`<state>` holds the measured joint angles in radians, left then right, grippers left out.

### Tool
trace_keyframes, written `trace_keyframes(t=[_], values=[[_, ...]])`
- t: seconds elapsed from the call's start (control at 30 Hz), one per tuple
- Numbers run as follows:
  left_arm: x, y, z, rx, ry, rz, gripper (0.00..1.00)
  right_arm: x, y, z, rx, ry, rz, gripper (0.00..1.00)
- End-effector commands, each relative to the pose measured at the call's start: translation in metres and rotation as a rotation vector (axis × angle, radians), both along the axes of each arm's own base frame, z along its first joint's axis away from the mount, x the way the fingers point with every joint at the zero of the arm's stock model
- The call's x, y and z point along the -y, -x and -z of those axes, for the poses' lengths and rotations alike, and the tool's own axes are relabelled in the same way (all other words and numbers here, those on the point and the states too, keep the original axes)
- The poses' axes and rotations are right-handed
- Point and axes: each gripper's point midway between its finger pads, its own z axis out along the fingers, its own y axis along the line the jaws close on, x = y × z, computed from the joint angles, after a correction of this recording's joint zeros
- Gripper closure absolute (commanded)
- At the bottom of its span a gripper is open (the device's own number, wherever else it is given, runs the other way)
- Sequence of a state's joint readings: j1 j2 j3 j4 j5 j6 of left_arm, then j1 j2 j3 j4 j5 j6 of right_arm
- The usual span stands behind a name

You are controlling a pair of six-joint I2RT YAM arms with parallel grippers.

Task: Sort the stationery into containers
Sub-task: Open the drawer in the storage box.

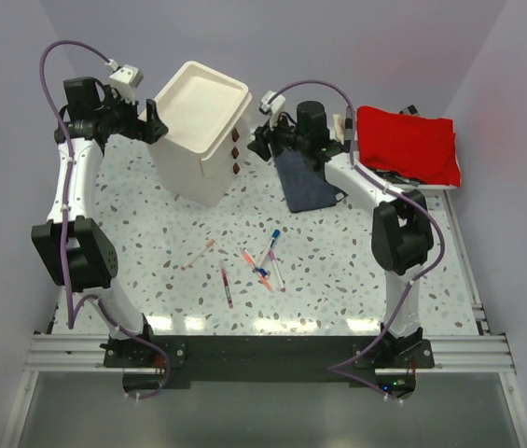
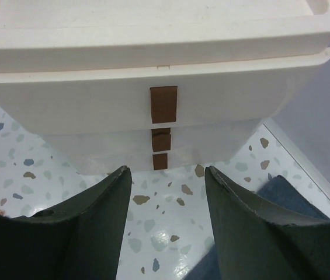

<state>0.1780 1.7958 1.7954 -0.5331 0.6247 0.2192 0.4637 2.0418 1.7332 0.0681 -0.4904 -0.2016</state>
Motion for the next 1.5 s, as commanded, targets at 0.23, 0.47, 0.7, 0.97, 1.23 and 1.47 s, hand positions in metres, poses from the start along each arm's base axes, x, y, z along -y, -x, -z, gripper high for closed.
trace_keyframes(t=[0.23, 0.47, 0.7, 0.97, 1.23, 1.47], values=[[-0.012, -0.003, -0.006, 0.019, -0.009, -0.031, 0.00, -0.026, -0.022, -0.021, 0.035, -0.091, -0.025, 0.42], [-0.014, -0.005, -0.004, 0.017, -0.014, -0.035, 0.00, -0.038, -0.026, -0.016, 0.024, -0.108, -0.046, 0.43], [-0.015, -0.005, -0.004, 0.016, -0.019, -0.039, 0.00, -0.053, -0.025, -0.021, 0.036, -0.132, -0.074, 0.44], [-0.018, 0.000, 0.000, 0.006, -0.021, -0.047, 0.00, -0.066, -0.029, -0.020, 0.031, -0.137, -0.073, 0.45], [-0.020, 0.001, 0.000, 0.005, -0.020, -0.050, 0.00, -0.066, -0.028, -0.007, 0.007, -0.111, -0.065, 0.48], [-0.020, 0.002, 0.001, 0.002, -0.017, -0.050, 0.00, -0.065, -0.028, -0.010, 0.013, -0.129, -0.059, 0.54]])
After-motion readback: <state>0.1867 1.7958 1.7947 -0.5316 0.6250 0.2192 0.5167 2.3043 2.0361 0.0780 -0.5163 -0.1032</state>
